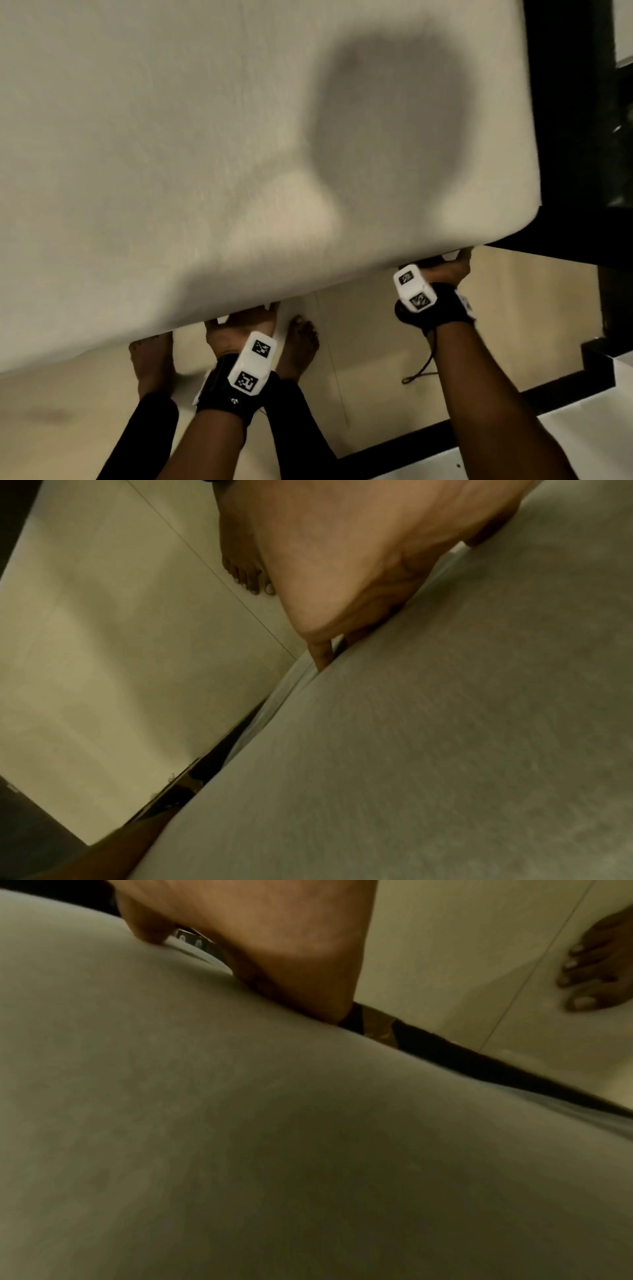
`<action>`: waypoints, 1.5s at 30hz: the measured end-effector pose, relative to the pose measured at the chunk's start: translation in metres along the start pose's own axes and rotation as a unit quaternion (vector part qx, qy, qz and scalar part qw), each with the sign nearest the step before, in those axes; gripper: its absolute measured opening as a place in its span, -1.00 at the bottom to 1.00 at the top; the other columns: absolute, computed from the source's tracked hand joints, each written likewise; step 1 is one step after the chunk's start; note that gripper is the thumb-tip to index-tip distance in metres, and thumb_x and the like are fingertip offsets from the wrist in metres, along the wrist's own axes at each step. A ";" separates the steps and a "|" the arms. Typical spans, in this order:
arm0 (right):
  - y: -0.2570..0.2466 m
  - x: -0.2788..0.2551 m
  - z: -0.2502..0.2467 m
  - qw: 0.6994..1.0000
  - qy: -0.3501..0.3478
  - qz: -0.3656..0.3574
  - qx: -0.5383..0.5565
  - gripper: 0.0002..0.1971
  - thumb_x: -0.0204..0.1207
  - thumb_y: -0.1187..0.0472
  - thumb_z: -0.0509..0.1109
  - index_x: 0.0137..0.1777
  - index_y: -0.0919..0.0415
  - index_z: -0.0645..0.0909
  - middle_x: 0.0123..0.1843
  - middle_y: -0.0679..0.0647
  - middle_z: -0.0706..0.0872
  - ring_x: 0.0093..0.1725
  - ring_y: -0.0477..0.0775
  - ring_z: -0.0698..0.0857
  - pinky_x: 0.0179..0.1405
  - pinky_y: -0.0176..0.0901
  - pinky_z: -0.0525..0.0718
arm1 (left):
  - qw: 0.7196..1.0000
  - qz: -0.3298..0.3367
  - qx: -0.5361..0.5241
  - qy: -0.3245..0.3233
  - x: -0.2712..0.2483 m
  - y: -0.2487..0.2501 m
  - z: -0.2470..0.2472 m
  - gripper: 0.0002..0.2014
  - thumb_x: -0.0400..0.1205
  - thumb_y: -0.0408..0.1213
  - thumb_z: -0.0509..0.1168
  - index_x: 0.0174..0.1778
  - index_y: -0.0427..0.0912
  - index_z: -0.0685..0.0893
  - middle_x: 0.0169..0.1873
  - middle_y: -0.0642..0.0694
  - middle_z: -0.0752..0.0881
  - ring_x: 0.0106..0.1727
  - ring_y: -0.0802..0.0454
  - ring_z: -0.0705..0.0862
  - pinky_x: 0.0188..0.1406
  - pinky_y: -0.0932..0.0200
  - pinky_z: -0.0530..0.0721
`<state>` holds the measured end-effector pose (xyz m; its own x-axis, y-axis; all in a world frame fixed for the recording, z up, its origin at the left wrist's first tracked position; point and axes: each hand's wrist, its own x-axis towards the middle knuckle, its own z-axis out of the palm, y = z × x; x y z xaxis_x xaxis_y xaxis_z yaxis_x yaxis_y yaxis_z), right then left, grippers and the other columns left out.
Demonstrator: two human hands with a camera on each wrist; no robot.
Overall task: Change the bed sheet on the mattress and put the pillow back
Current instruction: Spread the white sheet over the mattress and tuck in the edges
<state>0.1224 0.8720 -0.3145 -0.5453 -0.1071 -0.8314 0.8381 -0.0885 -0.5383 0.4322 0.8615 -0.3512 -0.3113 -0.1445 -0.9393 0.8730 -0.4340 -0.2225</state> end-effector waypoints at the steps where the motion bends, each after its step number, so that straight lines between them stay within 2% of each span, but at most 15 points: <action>1: -0.001 0.004 0.005 1.000 -0.012 -0.002 -0.001 -0.39 0.53 -0.38 0.20 0.06 0.11 0.85 0.14 0.16 0.84 0.08 0.27 0.82 0.34 0.20 0.64 | 0.998 0.051 -0.028 0.012 -0.012 -0.006 0.007 -0.31 0.73 0.26 -0.03 0.47 -0.25 0.59 0.47 -0.33 0.62 0.52 -0.38 0.56 0.57 -0.46 0.29; 3: -0.005 0.011 0.010 0.999 -0.034 0.005 0.000 -0.29 0.61 -0.40 0.05 -0.12 0.10 0.88 -0.02 0.12 0.86 -0.09 0.22 0.84 0.11 0.11 0.76 | 0.990 0.139 -0.005 0.000 -0.022 -0.016 0.013 -0.50 0.70 0.18 0.07 0.37 -0.04 0.65 0.40 -0.18 0.71 0.48 -0.26 0.62 0.53 -0.47 0.33; 7: -0.010 0.012 0.009 0.998 -0.038 0.009 -0.049 -0.33 0.69 -0.22 0.03 -0.26 0.15 0.86 -0.19 0.13 0.85 -0.28 0.20 0.84 -0.34 0.04 0.81 | 0.988 0.150 0.031 -0.006 -0.016 -0.010 0.002 -0.45 0.63 0.19 0.16 0.43 -0.04 0.63 0.40 -0.19 0.71 0.44 -0.25 0.67 0.51 -0.46 0.38; 10: -0.012 -0.002 0.003 0.991 -0.012 -0.007 -0.132 -0.69 0.48 -0.04 0.41 0.02 0.13 0.85 -0.01 0.16 0.86 -0.06 0.24 0.84 -0.09 0.13 0.83 | 0.990 0.128 0.052 0.036 -0.021 -0.003 -0.003 -0.46 0.55 0.15 0.27 0.37 -0.08 0.63 0.44 -0.16 0.68 0.41 -0.20 0.70 0.45 -0.42 0.49; 13: 0.010 -0.025 -0.018 0.966 0.036 -0.026 -0.255 -0.75 0.71 0.12 0.23 0.15 0.15 0.74 0.08 0.19 0.82 0.00 0.21 0.82 0.23 0.20 0.74 | 0.985 0.127 0.093 0.069 -0.037 0.013 -0.009 -0.61 0.70 0.07 0.19 0.21 -0.14 0.67 0.37 -0.20 0.72 0.37 -0.22 0.72 0.30 -0.31 0.62; 17: 0.068 -0.077 -0.046 0.948 0.019 0.011 -0.319 -0.77 0.69 0.27 0.18 0.04 0.27 0.69 -0.03 0.22 0.86 -0.15 0.13 0.86 0.12 0.10 0.67 | 0.954 0.242 0.125 0.128 -0.067 0.050 -0.016 -0.59 0.74 0.08 0.15 0.28 -0.13 0.69 0.35 -0.19 0.73 0.31 -0.24 0.74 0.27 -0.24 0.66; 20: 0.125 -0.120 -0.052 0.953 -0.045 0.114 -0.278 -0.64 0.75 0.19 0.13 0.31 0.42 0.63 0.21 0.36 0.79 0.06 0.24 0.84 0.09 0.04 0.68 | 0.945 0.295 0.039 0.138 -0.078 0.109 -0.031 -0.32 0.62 0.32 0.21 0.48 -0.11 0.64 0.30 -0.20 0.77 0.31 -0.29 0.75 0.21 -0.29 0.71; 23: 0.183 -0.160 -0.036 0.953 -0.083 0.198 -0.215 -0.55 0.79 0.07 0.08 0.39 0.40 0.58 0.31 0.36 0.74 0.22 0.29 0.77 0.19 0.08 0.67 | 0.956 0.269 -0.034 0.110 -0.087 0.150 -0.034 -0.17 0.47 0.41 0.33 0.40 -0.23 0.67 0.23 -0.31 0.79 0.26 -0.38 0.76 0.32 -0.37 0.63; 26: 0.227 -0.181 -0.019 0.963 -0.062 0.219 -0.144 -0.49 0.77 -0.07 0.09 0.43 0.34 0.56 0.33 0.35 0.72 0.34 0.33 0.71 0.36 0.22 0.58 | 0.965 0.246 -0.018 0.086 -0.091 0.159 -0.035 -0.14 0.41 0.41 0.37 0.48 -0.16 0.63 0.29 -0.24 0.77 0.29 -0.36 0.75 0.31 -0.44 0.58; 28: 0.246 -0.184 -0.014 0.969 -0.046 0.224 -0.095 -0.47 0.75 -0.16 0.09 0.39 0.27 0.56 0.26 0.27 0.73 0.37 0.31 0.66 0.49 0.26 0.48 | 0.968 0.239 -0.014 0.076 -0.088 0.163 -0.043 -0.14 0.42 0.42 0.35 0.54 -0.09 0.60 0.34 -0.13 0.75 0.35 -0.28 0.72 0.30 -0.43 0.55; 30: 0.256 -0.181 -0.012 0.971 -0.052 0.229 -0.052 -0.45 0.72 -0.22 0.09 0.38 0.21 0.56 0.19 0.22 0.74 0.35 0.28 0.64 0.54 0.27 0.41 | 0.973 0.224 -0.007 0.062 -0.085 0.166 -0.048 -0.24 0.46 0.43 0.31 0.41 -0.06 0.65 0.33 -0.05 0.74 0.29 -0.21 0.73 0.25 -0.37 0.57; 33: 0.273 -0.174 -0.019 0.967 -0.080 0.242 0.003 -0.42 0.62 -0.28 0.17 0.32 0.19 0.60 0.16 0.22 0.77 0.30 0.28 0.66 0.56 0.28 0.39 | 0.978 0.204 -0.033 0.034 -0.079 0.175 -0.054 -0.40 0.44 0.29 0.38 0.27 -0.03 0.65 0.26 -0.13 0.74 0.24 -0.26 0.70 0.24 -0.36 0.57; 39: 0.302 -0.163 0.007 0.957 -0.137 0.246 0.068 -0.38 0.57 -0.31 0.24 0.52 0.02 0.57 0.46 0.15 0.67 0.46 0.31 0.61 0.60 0.31 0.35 | 0.985 0.168 -0.034 -0.037 -0.079 0.181 -0.042 -0.42 0.55 0.23 0.29 0.35 -0.09 0.75 0.32 -0.26 0.75 0.38 -0.40 0.66 0.43 -0.50 0.43; 42: 0.314 -0.163 0.021 0.959 -0.162 0.218 0.078 -0.41 0.61 -0.37 0.12 0.38 0.00 0.62 0.25 0.11 0.75 0.22 0.30 0.74 0.45 0.32 0.53 | 0.984 0.175 -0.006 -0.013 -0.069 0.184 -0.049 -0.33 0.51 0.17 0.43 0.53 -0.02 0.61 0.40 -0.22 0.69 0.44 -0.40 0.62 0.42 -0.49 0.47; 45: 0.324 -0.162 0.030 0.968 -0.138 0.194 0.076 -0.28 0.68 -0.35 -0.09 -0.01 0.15 0.77 -0.13 0.13 0.84 -0.19 0.23 0.85 -0.22 0.24 0.82 | 0.992 0.090 -0.003 0.088 -0.041 0.204 -0.067 -0.29 0.64 0.30 0.23 0.65 0.00 0.42 0.30 -0.21 0.64 0.18 -0.34 0.68 0.09 -0.46 0.67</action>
<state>0.4822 0.8310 -0.3498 -0.1912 -0.4194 -0.8874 0.9800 -0.1317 -0.1489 0.6483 0.8384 -0.3758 -0.0800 -0.0622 -0.9949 0.9107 -0.4103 -0.0476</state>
